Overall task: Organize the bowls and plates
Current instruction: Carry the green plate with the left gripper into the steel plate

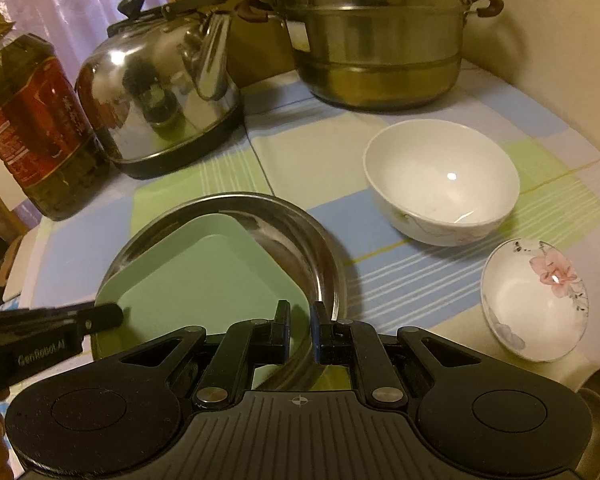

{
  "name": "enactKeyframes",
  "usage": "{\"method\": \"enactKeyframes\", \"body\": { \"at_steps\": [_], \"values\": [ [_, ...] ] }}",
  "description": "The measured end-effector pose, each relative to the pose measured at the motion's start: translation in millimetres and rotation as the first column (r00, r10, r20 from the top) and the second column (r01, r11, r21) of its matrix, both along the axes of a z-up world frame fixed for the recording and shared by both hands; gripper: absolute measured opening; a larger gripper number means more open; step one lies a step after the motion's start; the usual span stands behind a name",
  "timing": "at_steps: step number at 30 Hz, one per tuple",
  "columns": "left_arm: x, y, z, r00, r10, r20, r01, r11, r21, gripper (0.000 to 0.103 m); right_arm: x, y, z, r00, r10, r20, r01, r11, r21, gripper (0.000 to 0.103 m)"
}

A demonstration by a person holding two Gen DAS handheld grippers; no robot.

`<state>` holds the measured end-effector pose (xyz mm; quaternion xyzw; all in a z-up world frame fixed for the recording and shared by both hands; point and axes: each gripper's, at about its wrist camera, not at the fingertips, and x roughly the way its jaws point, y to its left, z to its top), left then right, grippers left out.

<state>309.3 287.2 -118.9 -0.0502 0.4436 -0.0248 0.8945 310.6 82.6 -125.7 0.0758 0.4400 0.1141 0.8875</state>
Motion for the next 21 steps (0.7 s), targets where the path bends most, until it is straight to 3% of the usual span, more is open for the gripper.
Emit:
{"method": "enactKeyframes", "body": {
  "at_steps": [10,14,21],
  "values": [
    [14.3,-0.6,-12.2,1.0,0.009,-0.023,-0.009,1.0,0.006,0.013,13.4,3.3,-10.1,1.0,0.0,-0.03,0.0,1.0,0.003,0.011],
    [15.8,-1.4,-14.8,0.999,0.018,-0.027,-0.018,1.0,0.007,0.025,15.2,2.8,-11.7,1.0,-0.01,-0.028,0.011,1.0,0.011,0.011],
    [11.0,-0.3,-9.4,0.999,0.032,-0.018,-0.032,0.999,0.001,0.029,17.0,-5.5,-9.4,0.999,-0.015,-0.051,0.019,0.997,0.072,0.011]
  ]
}}
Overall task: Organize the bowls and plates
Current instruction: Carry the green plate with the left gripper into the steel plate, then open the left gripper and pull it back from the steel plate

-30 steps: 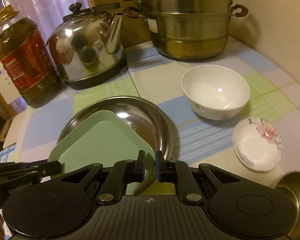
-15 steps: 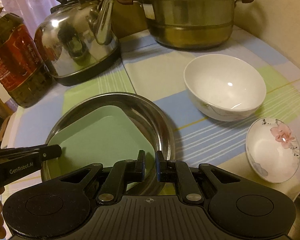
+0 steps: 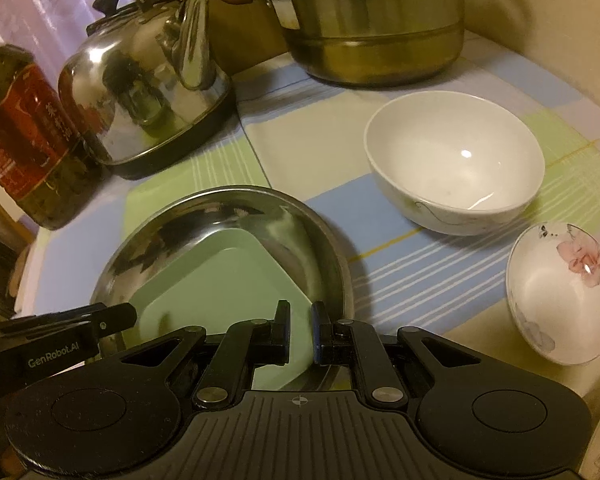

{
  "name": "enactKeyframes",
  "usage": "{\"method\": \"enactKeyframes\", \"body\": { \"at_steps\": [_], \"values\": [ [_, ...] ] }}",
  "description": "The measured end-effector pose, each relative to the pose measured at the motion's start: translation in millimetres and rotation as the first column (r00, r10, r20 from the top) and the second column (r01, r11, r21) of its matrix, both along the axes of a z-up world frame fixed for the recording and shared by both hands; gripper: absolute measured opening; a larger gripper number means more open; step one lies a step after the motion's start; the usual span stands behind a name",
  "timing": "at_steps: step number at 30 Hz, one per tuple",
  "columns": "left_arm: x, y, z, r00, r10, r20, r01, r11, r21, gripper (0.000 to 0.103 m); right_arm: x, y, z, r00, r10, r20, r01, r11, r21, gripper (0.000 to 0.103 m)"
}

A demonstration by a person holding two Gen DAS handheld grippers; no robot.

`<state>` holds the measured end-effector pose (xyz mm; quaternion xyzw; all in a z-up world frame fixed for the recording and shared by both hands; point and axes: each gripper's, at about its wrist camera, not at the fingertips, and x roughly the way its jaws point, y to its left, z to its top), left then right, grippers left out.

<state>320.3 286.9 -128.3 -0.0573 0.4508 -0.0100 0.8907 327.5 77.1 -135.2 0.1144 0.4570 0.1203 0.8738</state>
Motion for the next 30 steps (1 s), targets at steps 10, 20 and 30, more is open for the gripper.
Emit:
{"method": "enactKeyframes", "body": {
  "at_steps": [10,20,30],
  "values": [
    [-35.2,-4.6,27.9,0.999,0.008,0.048,-0.007,1.0,-0.014,0.038,-22.2,-9.2,18.9,0.999,0.037,0.022,-0.038,0.998,0.041,0.013],
    [-104.9,-29.5,65.3,0.995,0.068,0.079,-0.067,0.998,-0.006,0.042,-73.6,-31.5,49.5,0.986,0.149,0.073,-0.156,0.981,0.113,0.046],
    [-185.5,-94.2,96.0,0.978,0.191,0.09,-0.193,0.981,0.016,0.053,-128.6,-85.2,82.3,0.931,0.344,0.125,-0.359,0.924,0.13,0.058]
  ]
}}
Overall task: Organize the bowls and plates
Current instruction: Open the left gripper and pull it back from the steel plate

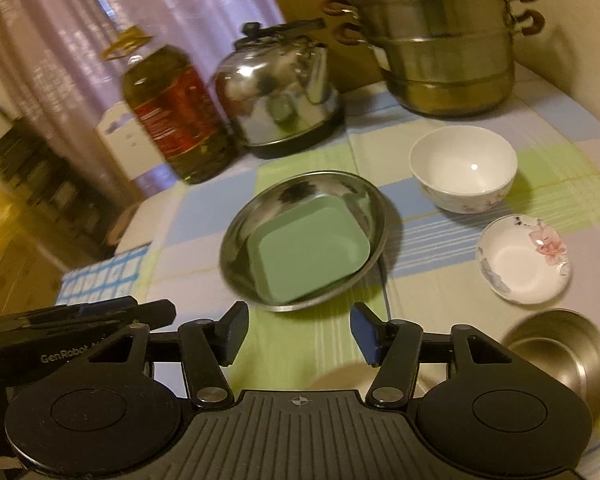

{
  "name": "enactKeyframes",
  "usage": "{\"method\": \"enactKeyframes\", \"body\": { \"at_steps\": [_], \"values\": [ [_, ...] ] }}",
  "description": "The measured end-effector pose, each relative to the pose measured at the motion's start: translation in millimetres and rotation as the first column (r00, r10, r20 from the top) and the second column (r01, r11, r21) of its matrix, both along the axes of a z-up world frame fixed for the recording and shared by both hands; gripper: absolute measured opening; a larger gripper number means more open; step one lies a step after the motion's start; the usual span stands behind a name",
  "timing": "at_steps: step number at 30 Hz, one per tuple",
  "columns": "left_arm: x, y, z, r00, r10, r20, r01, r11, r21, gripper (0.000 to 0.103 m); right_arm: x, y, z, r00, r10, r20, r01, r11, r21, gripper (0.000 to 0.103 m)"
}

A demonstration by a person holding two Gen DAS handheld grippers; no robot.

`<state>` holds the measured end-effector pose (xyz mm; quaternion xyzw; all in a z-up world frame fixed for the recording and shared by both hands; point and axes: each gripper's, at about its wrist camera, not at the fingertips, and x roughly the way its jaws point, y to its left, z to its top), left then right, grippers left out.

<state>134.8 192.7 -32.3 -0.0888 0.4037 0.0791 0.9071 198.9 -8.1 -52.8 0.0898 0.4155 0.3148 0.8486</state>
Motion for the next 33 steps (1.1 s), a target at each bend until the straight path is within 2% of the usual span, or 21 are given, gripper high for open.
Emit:
{"method": "enactKeyframes", "body": {
  "at_steps": [7,14,21,33],
  "values": [
    [-48.2,-48.1,4.0,0.996,0.082,-0.031,-0.083,0.996,-0.022,0.055,-34.3,-51.7,10.8,0.993,0.111,0.03,-0.111,0.994,-0.019,0.061],
    [-90.4,-96.4,8.3,0.99,0.141,-0.011,-0.141,0.99,-0.012,0.056,-53.1,-107.2,5.5,0.989,0.149,0.002,-0.149,0.988,-0.048,0.061],
    [-115.3,-144.1,12.6,0.993,0.115,0.001,-0.115,0.993,-0.026,0.056,-66.0,-156.1,0.0,0.99,0.141,-0.026,-0.142,0.987,-0.07,0.061],
    [-122.1,-208.5,7.7,1.0,0.029,-0.01,-0.03,1.0,-0.008,0.056,-85.5,-210.6,-4.1,0.995,0.088,-0.046,-0.091,0.993,-0.081,0.061]
  ]
}}
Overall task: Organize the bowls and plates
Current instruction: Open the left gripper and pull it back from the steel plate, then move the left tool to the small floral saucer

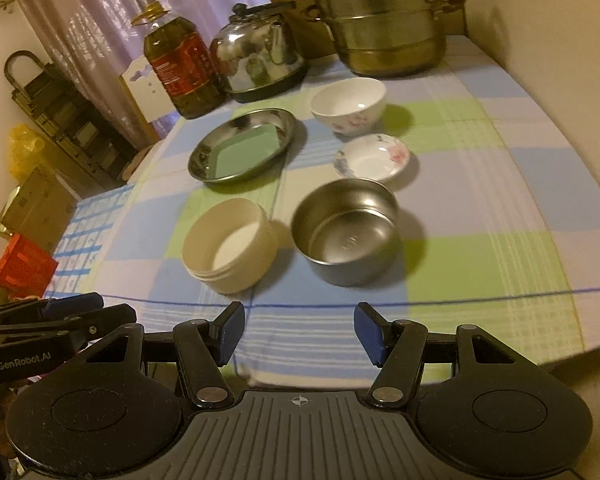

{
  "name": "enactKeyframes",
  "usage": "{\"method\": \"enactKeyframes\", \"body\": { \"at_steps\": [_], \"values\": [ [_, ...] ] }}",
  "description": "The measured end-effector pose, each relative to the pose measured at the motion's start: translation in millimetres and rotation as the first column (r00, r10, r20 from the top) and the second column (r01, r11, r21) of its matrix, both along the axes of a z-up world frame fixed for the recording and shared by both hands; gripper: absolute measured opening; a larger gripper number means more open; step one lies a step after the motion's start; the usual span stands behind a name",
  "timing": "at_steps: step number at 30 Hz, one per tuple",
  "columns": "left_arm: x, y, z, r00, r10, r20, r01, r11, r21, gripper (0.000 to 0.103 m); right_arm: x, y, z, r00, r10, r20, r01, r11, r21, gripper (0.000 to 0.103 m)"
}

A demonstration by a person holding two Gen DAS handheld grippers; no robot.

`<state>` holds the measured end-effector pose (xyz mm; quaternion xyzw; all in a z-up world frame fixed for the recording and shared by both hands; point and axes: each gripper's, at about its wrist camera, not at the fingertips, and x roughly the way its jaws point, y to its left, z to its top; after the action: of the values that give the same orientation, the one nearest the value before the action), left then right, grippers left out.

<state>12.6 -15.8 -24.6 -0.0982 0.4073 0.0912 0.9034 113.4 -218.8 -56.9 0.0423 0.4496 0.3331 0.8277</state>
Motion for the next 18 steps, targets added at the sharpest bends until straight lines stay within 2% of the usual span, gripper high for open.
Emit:
{"method": "enactKeyframes", "body": {
  "at_steps": [5,12,18],
  "values": [
    [2.5,-14.0,-1.5,0.999,-0.034,0.001,0.034,0.999,0.003,0.057,-2.3,-17.4,-3.1,0.999,-0.05,-0.012,0.05,0.999,-0.014,0.061],
    [15.0,-24.2,-6.2,0.996,-0.089,-0.008,0.089,0.996,-0.03,0.056,3.9,-37.9,-7.0,0.991,-0.127,-0.036,0.125,0.991,-0.04,0.061],
    [31.0,-25.6,-12.2,0.991,-0.131,-0.006,0.13,0.989,-0.067,0.055,18.2,-49.3,-10.6,0.976,-0.206,-0.067,0.207,0.978,0.016,0.061]
  ]
}}
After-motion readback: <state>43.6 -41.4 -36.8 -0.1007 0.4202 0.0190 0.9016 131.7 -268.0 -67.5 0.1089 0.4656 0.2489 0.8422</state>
